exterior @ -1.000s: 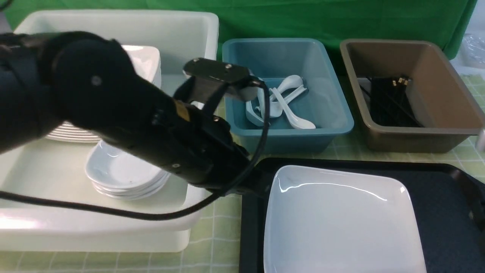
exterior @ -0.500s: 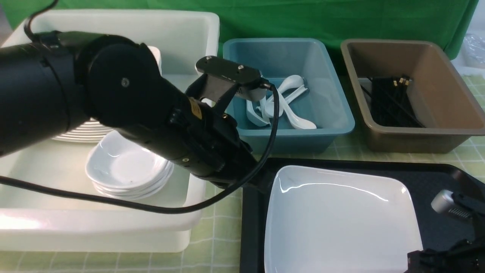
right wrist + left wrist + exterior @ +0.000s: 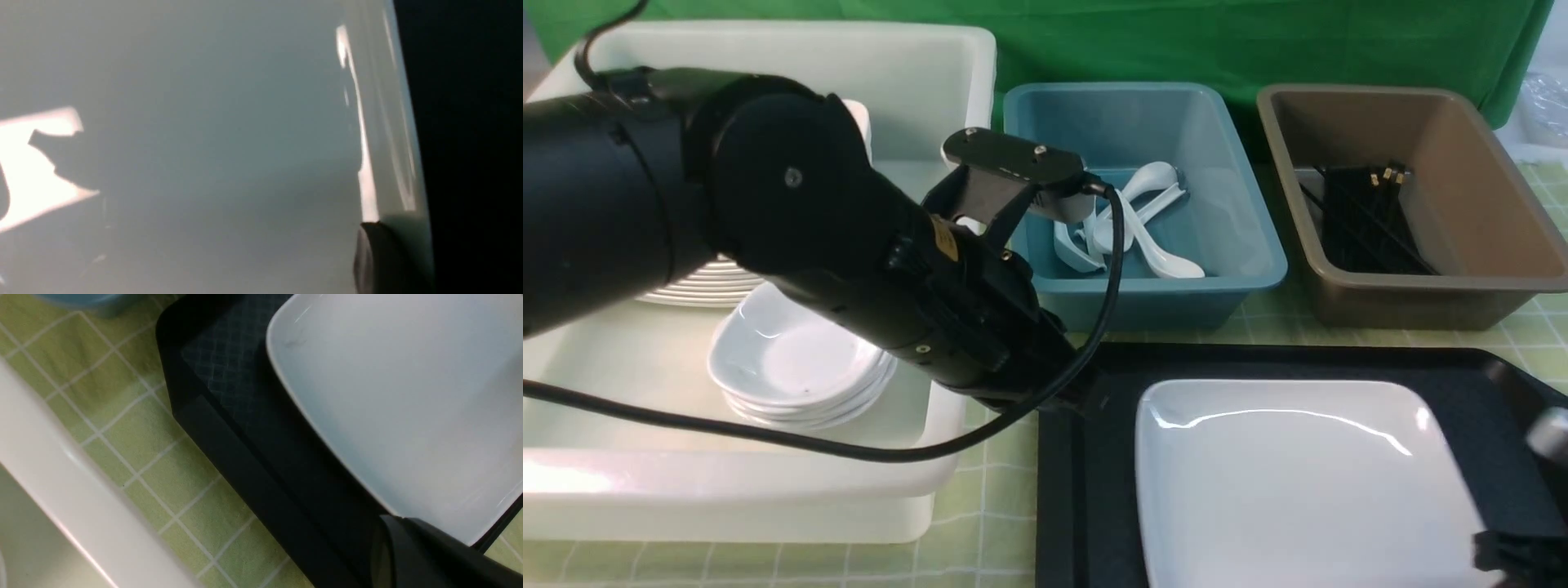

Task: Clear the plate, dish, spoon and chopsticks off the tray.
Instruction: Use the left arm to grab a plate from the dinner plate

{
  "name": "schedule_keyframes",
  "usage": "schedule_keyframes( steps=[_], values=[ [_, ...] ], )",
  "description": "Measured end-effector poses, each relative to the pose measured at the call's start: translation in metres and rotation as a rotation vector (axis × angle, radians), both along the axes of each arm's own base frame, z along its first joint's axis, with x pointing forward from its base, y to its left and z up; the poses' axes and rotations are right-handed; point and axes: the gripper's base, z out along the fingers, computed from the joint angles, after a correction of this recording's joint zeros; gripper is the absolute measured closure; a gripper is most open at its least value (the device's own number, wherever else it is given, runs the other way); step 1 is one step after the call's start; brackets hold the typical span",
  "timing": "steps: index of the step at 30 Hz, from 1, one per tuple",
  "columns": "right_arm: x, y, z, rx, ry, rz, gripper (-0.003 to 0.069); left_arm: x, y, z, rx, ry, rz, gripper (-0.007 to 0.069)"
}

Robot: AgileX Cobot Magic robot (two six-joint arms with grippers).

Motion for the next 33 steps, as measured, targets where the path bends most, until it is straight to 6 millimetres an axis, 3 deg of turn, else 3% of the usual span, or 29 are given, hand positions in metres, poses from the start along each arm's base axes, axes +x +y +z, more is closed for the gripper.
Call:
schedule_keyframes(
  steps=[3,6,7,8,10,11,14,16,17,19,20,22,23,27,29,31,32,33],
  values=[
    [-0.002,-0.01,0.004,-0.032,-0.01,-0.024,0.0502,0.0,-0.001,0.0,-0.013,0.006,0.004,0.0622],
    [-0.002,-0.016,0.009,-0.057,-0.011,-0.027,0.0438,0.0,-0.004,0.003,-0.068,0.016,0.023,0.0622],
    [-0.002,-0.017,0.01,-0.057,-0.006,-0.031,0.0395,0.0,-0.006,0.003,-0.082,0.017,0.024,0.0622],
    [-0.002,-0.018,0.012,-0.064,0.006,-0.025,0.0286,0.001,-0.011,0.005,-0.107,0.008,0.012,0.0622],
    [-0.001,-0.018,0.015,-0.069,0.017,-0.012,0.02,0.002,-0.014,0.006,-0.113,0.004,0.003,0.0622],
    [0.001,-0.019,0.022,-0.076,0.044,0.012,0.01,0.006,-0.021,0.007,-0.113,0.001,-0.016,0.0622],
    [0.005,-0.02,0.048,-0.076,0.087,0.079,0.0028,0.019,-0.037,0.008,-0.098,0.011,-0.045,0.0622],
    [0.005,-0.019,0.059,-0.072,0.091,0.103,0.0037,0.027,-0.044,0.008,-0.096,0.014,-0.05,0.0622],
    [0.003,-0.016,0.08,-0.076,0.041,0.125,0.0085,0.04,-0.055,0.003,-0.091,0.021,-0.053,0.062],
    [-0.001,-0.011,0.102,-0.082,-0.044,0.145,0.0143,0.053,-0.066,-0.001,-0.088,0.034,-0.054,0.0615],
    [-0.002,-0.01,0.104,-0.082,-0.054,0.149,0.0158,0.053,-0.067,-0.004,-0.082,0.042,-0.055,0.0614],
    [-0.017,0.004,0.131,-0.064,-0.204,0.181,0.0246,0.07,-0.082,-0.017,-0.06,0.084,-0.06,0.0585],
    [-0.019,0.005,0.133,-0.063,-0.216,0.184,0.0259,0.071,-0.084,-0.022,-0.053,0.094,-0.061,0.0585],
    [-0.041,0.018,0.152,-0.07,-0.364,0.256,0.0365,0.089,-0.099,-0.048,-0.007,0.152,-0.074,0.0496],
    [-0.053,0.022,0.159,-0.084,-0.425,0.303,0.0451,0.099,-0.107,-0.069,0.02,0.183,-0.073,0.039],
    [-0.056,0.023,0.161,-0.086,-0.438,0.314,0.0473,0.102,-0.11,-0.077,0.026,0.193,-0.07,0.0347],
    [-0.058,0.024,0.162,-0.088,-0.452,0.322,0.05,0.107,-0.114,-0.089,0.033,0.2,-0.066,0.027],
    [-0.059,0.024,0.162,-0.088,-0.453,0.322,0.0501,0.108,-0.114,-0.091,0.035,0.202,-0.065,0.0261]
  ],
)
